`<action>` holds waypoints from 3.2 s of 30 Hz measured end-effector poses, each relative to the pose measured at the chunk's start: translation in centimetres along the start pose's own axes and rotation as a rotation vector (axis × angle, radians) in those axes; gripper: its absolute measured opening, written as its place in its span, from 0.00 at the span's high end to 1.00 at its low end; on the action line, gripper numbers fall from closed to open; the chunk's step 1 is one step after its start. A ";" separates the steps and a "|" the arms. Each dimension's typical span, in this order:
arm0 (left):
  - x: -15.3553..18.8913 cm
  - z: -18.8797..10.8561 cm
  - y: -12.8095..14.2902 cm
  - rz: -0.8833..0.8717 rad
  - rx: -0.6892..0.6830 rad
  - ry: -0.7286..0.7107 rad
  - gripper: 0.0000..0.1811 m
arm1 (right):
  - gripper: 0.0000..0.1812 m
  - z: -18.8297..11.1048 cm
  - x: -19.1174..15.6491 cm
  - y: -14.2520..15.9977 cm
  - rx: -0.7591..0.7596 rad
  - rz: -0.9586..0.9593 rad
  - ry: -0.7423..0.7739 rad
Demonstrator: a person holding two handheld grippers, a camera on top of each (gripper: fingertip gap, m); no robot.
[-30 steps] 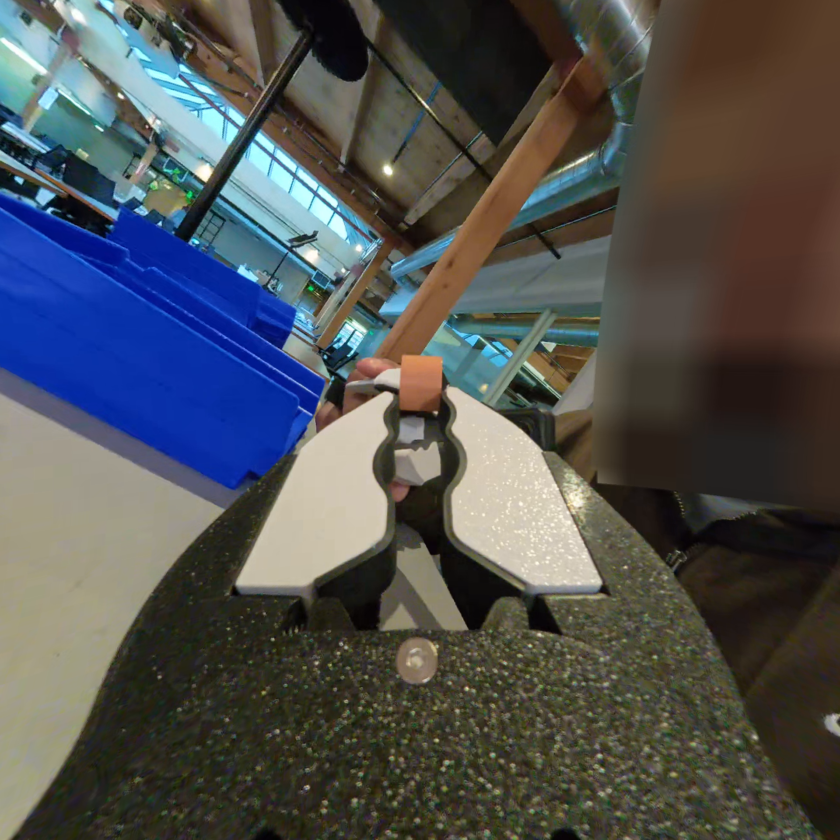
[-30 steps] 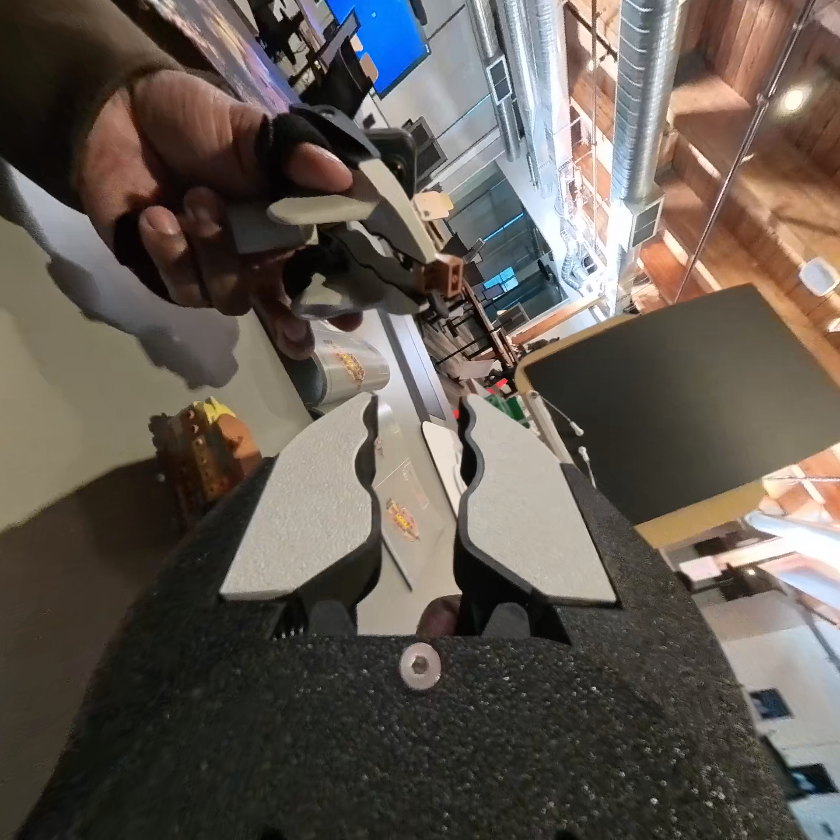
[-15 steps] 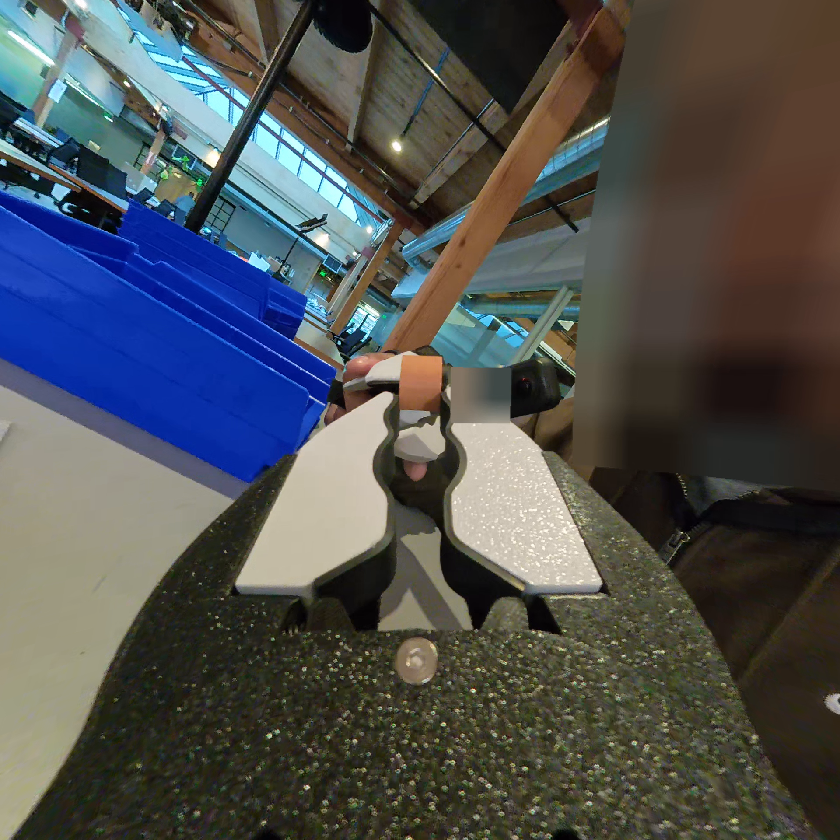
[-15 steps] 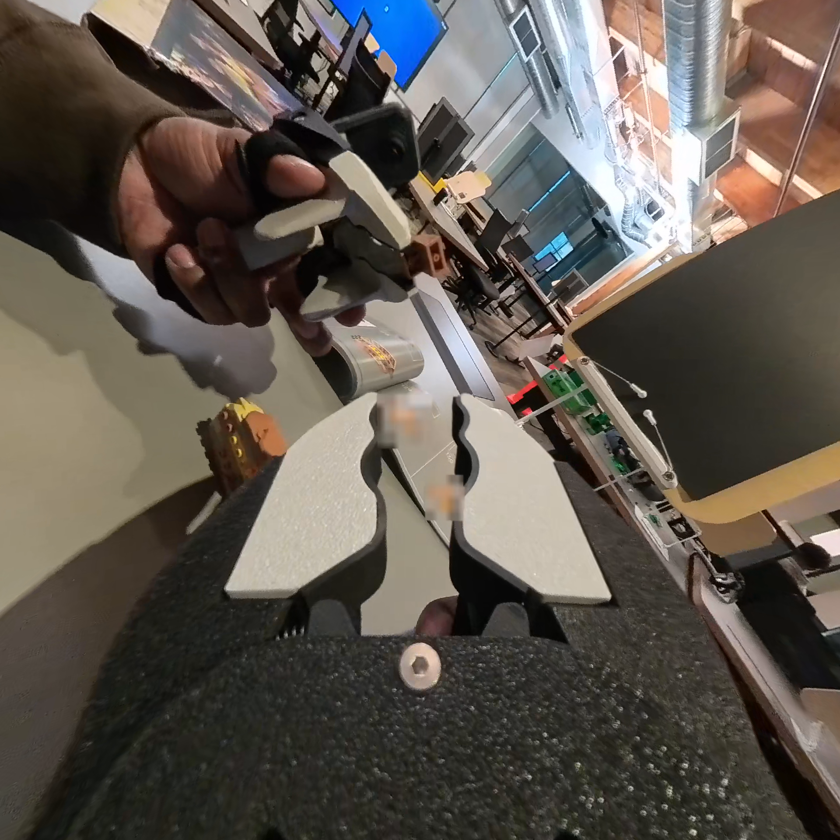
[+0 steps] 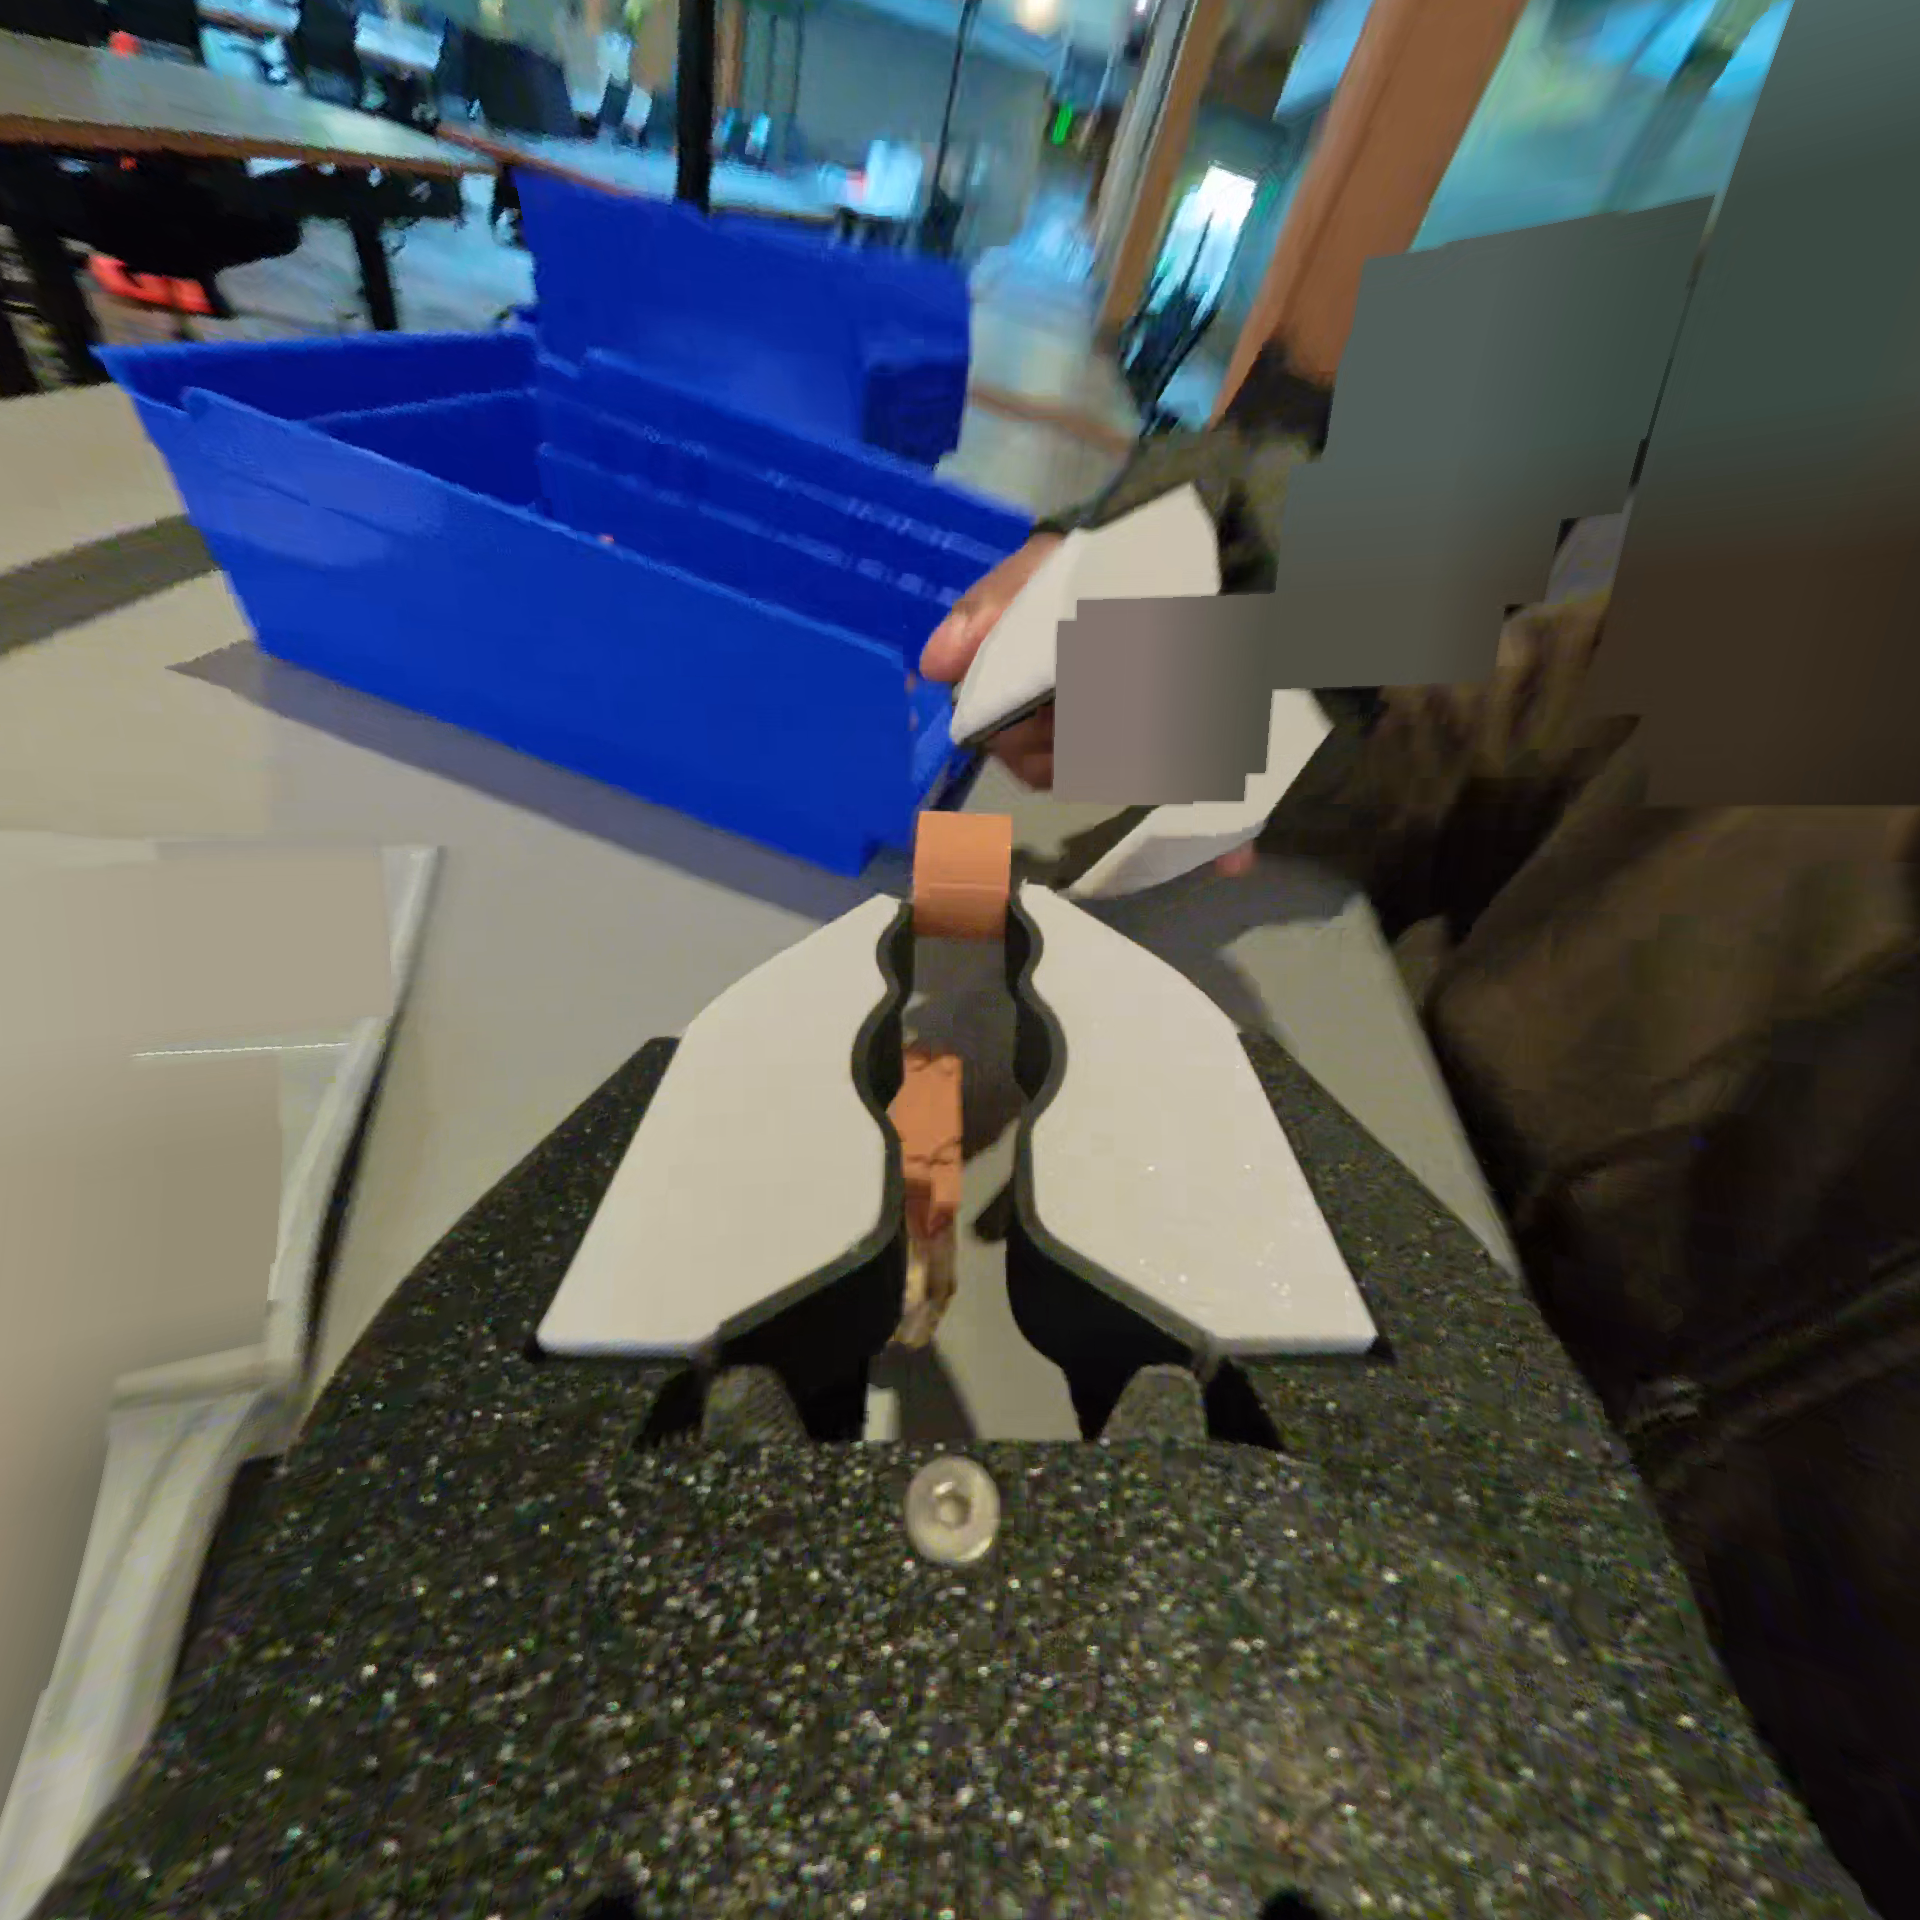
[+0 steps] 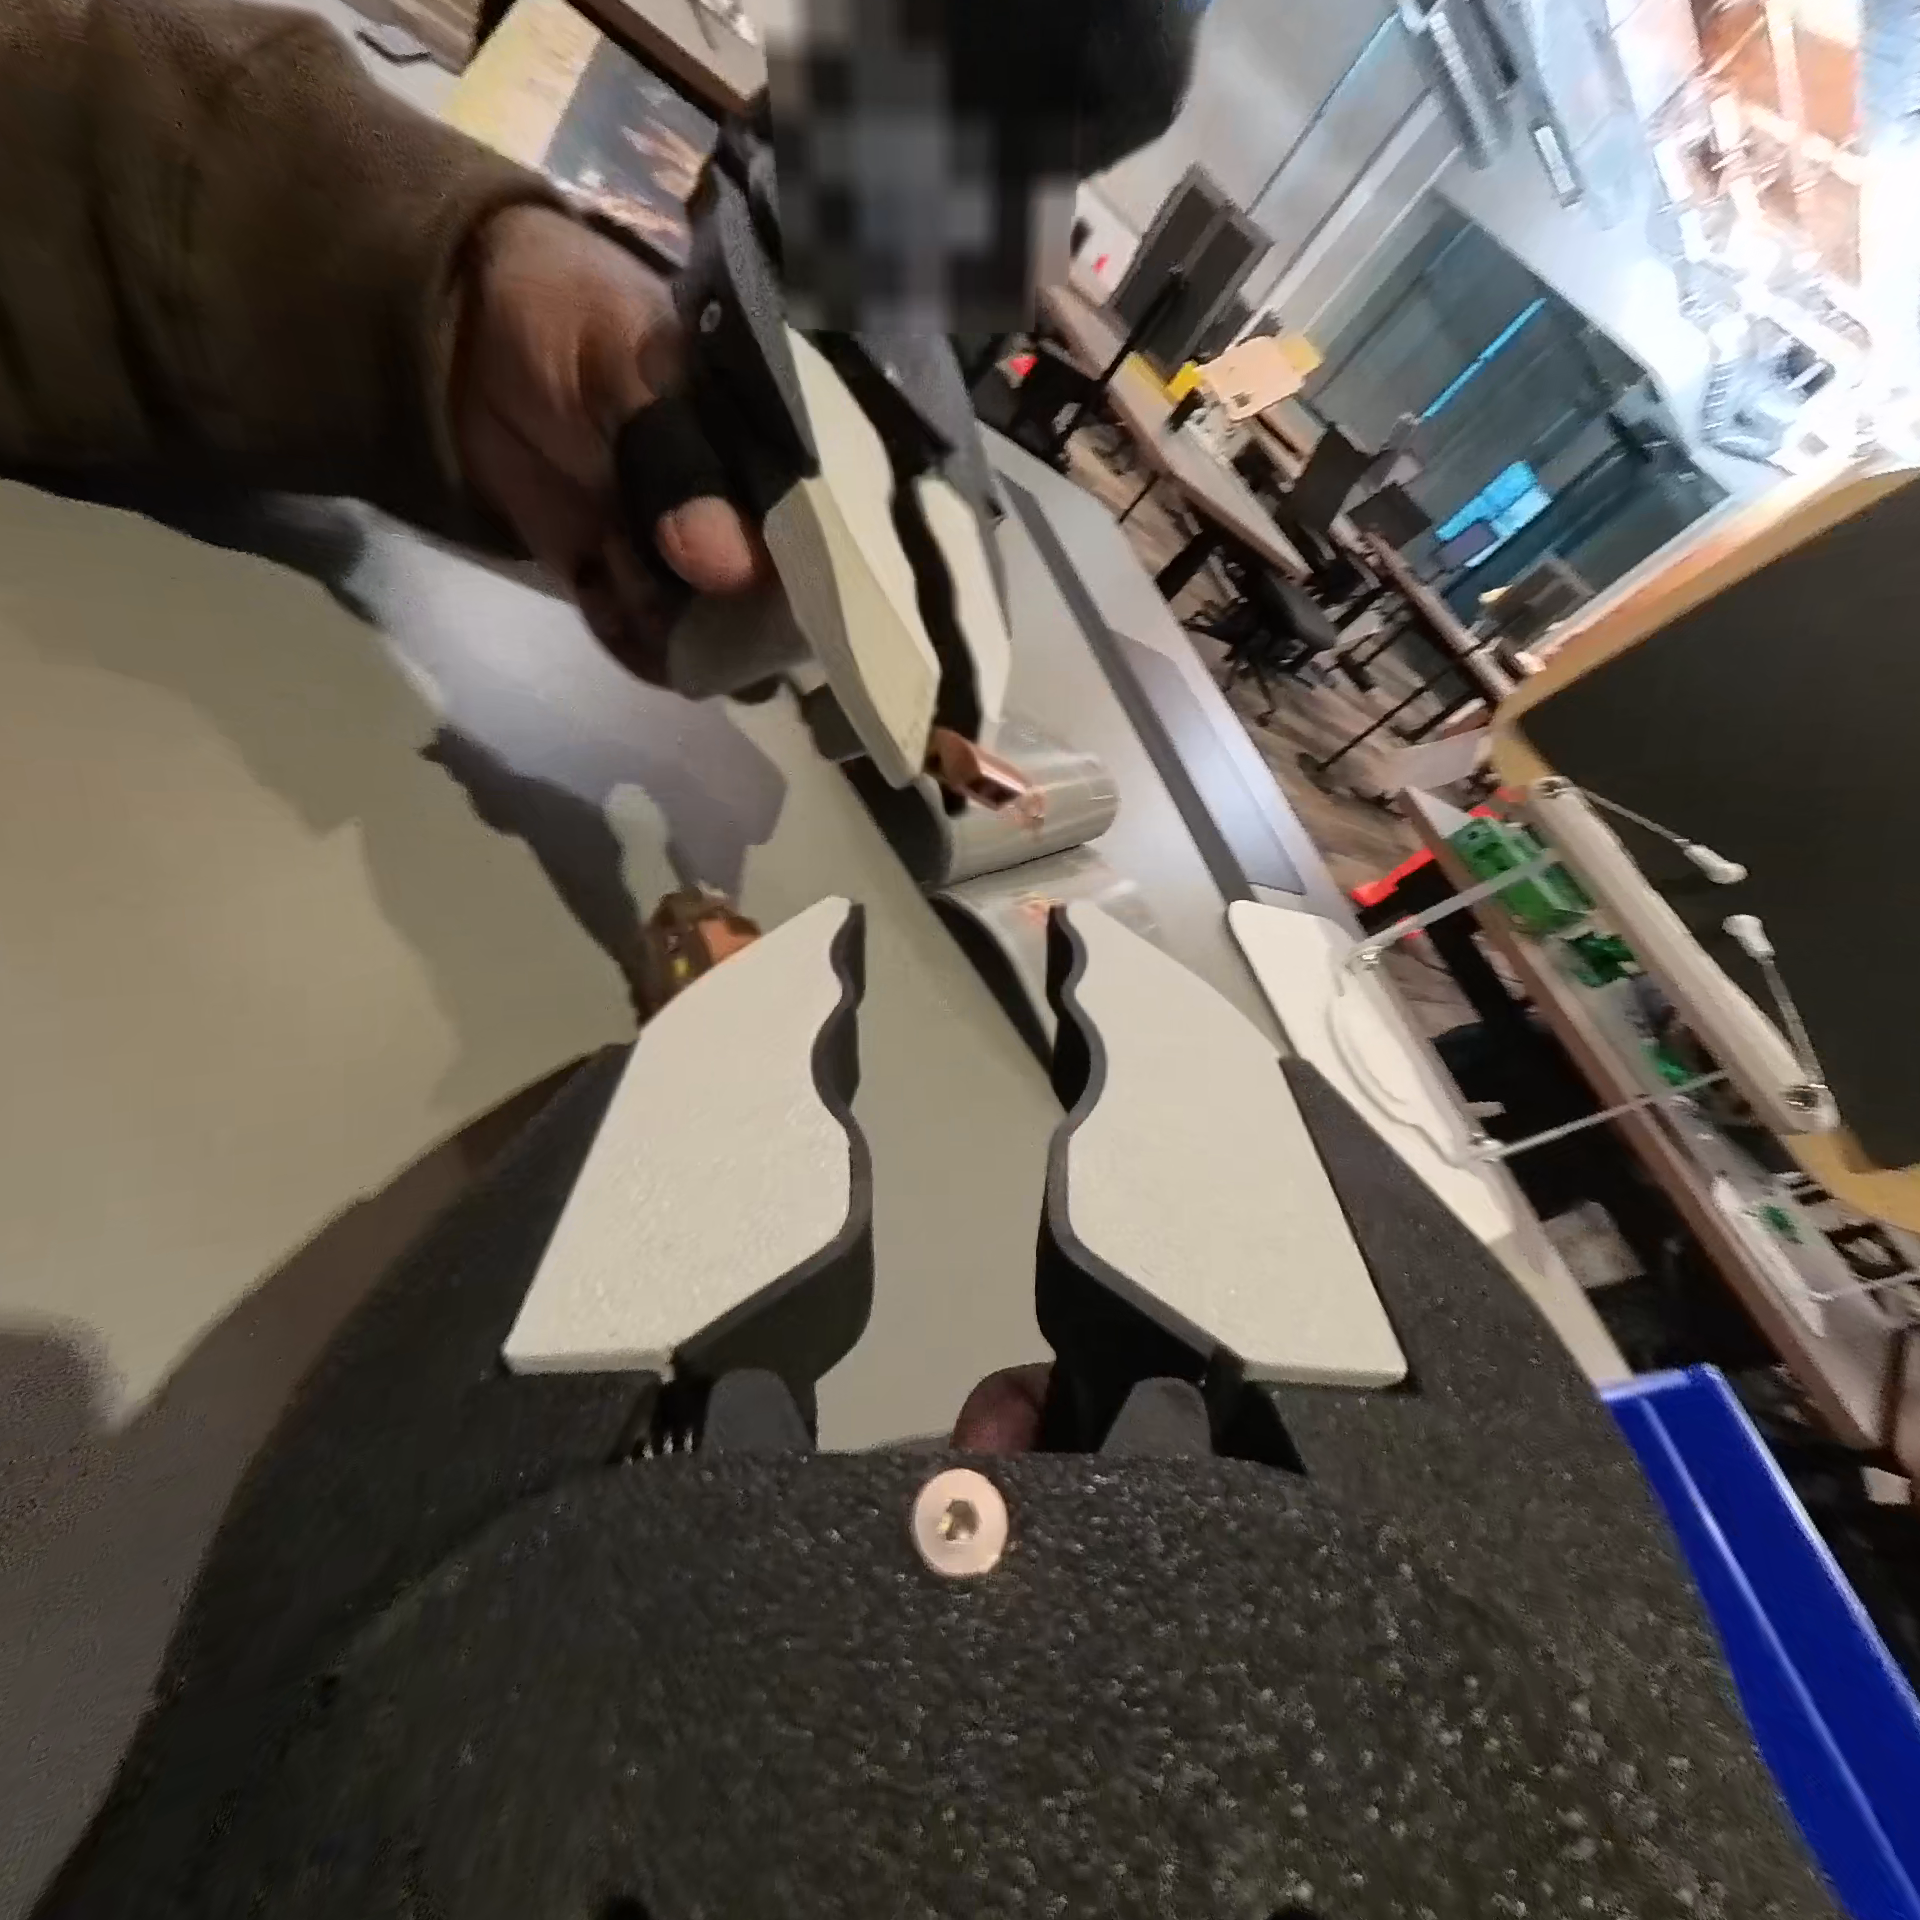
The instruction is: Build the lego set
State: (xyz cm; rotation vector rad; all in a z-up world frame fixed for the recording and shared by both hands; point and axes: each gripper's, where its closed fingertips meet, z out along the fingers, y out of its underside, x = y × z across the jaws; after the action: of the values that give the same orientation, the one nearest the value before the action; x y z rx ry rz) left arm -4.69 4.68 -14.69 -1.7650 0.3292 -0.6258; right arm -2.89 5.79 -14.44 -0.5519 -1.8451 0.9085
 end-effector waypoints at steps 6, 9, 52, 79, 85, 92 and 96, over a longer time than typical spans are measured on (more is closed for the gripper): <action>-0.1 1.4 2.9 0.312 -0.304 -0.156 0.91 | 0.83 0.3 -1.7 0.0 -0.008 0.100 -0.137; 0.2 1.8 3.9 0.404 -0.392 -0.174 0.91 | 0.84 0.7 -2.4 0.9 -0.070 0.085 -0.172; -0.5 1.0 7.1 0.460 -0.555 -0.184 0.73 | 0.91 0.1 -3.5 3.7 -0.144 0.236 -0.245; -1.3 2.0 9.5 0.289 -0.457 -0.061 0.87 | 0.91 -0.7 -2.9 4.5 -0.042 0.420 -0.268; -0.8 1.9 8.6 0.201 -0.379 -0.006 0.88 | 0.91 -0.8 -2.8 3.8 0.007 0.482 -0.288; -0.1 1.8 7.5 0.141 -0.301 0.053 0.88 | 0.91 -1.1 -2.6 3.2 0.043 0.509 -0.295; 0.0 1.8 7.4 0.139 -0.295 0.059 0.88 | 0.91 -1.1 -2.6 3.1 0.047 0.506 -0.297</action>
State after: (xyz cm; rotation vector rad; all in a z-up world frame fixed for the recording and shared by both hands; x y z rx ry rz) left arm -2.97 3.98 -22.10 -1.9860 0.6057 -0.5506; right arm -0.84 6.25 -18.13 -0.9180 -1.9752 1.4287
